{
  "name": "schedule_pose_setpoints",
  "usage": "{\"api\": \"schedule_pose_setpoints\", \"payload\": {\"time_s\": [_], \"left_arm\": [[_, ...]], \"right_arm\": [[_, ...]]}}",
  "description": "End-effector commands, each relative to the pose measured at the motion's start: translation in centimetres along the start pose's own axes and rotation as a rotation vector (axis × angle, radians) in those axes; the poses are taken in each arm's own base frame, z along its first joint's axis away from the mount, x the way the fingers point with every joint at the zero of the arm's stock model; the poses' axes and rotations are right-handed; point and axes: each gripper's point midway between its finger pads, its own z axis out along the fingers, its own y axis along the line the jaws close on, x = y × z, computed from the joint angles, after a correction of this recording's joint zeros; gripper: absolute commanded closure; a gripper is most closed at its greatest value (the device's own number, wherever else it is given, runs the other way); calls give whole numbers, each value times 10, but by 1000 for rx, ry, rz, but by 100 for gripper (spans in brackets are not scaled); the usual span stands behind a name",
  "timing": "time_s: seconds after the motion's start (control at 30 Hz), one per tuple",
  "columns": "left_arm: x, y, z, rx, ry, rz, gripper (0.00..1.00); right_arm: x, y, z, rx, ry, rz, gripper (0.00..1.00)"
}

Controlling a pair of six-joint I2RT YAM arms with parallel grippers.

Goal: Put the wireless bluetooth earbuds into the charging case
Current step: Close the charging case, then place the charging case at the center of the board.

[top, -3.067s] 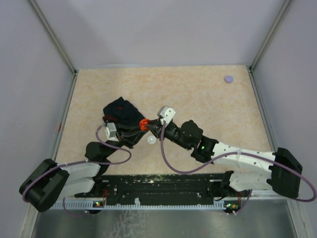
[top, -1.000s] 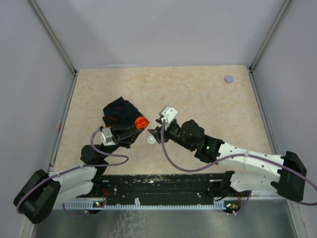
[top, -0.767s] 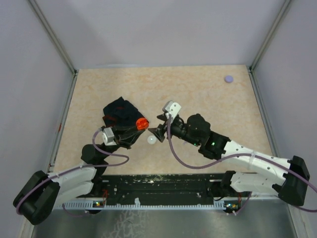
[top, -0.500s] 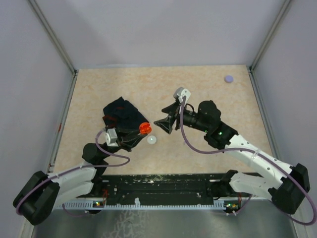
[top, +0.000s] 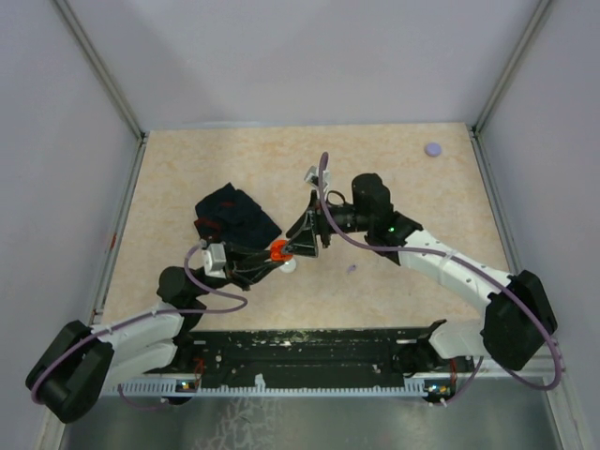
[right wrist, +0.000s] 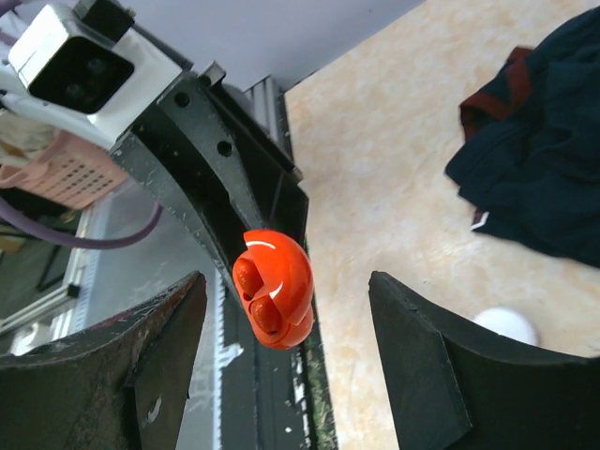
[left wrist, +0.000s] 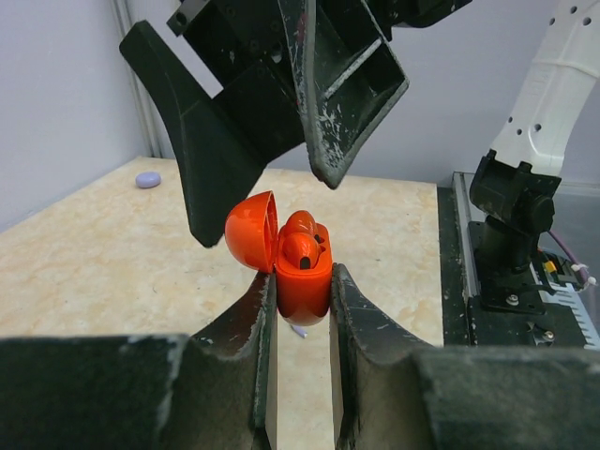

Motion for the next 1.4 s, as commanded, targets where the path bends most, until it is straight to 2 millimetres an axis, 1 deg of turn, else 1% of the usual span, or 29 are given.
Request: {"api": "schedule_pose_setpoints", "payload": {"time_s": [0.0, 0.17, 0.43, 0.57, 0.67, 0.73, 0.87, 0.93, 1.0, 1.07, 1.17, 1.27, 1.37], "left_arm": [[-10, 1, 6, 18, -21, 6, 100], [-8, 5, 7, -6, -15, -16, 100], [1, 14, 7, -57, 17, -58, 100], [2, 16, 7, -66, 22, -68, 100], [5, 17, 7, -76, 30, -80, 100], [6, 18, 7, -84, 30, -91, 100], [15, 26, 3, -155, 57, -176, 100], [22, 33, -1, -219, 88, -240, 100], [31, 45, -6, -324, 134, -325, 100], [43, 53, -15, -425, 202, -400, 100], [57, 62, -33, -563, 284, -459, 100], [64, 68, -52, -687, 315, -514, 100], [69, 67, -61, -739, 334, -555, 98]], "right_arm": [[-25, 30, 1, -157, -28, -30, 31], [-19, 35, 1, -204, -5, -21, 34], [-19, 49, -8, -247, -18, -66, 36], [-19, 54, -11, -265, -16, -88, 37], [-20, 53, -13, -247, -25, -112, 38], [-24, 46, -14, -188, -46, -135, 38], [-26, 11, -21, 53, -68, -172, 37], [-27, -7, -29, 178, -81, -187, 36], [-27, -21, -36, 280, -98, -193, 35], [-25, -34, -44, 365, -116, -196, 35], [-18, -50, -54, 462, -130, -192, 35], [-14, -68, -67, 577, -153, -189, 34], [-9, -84, -81, 684, -195, -186, 34]]}}
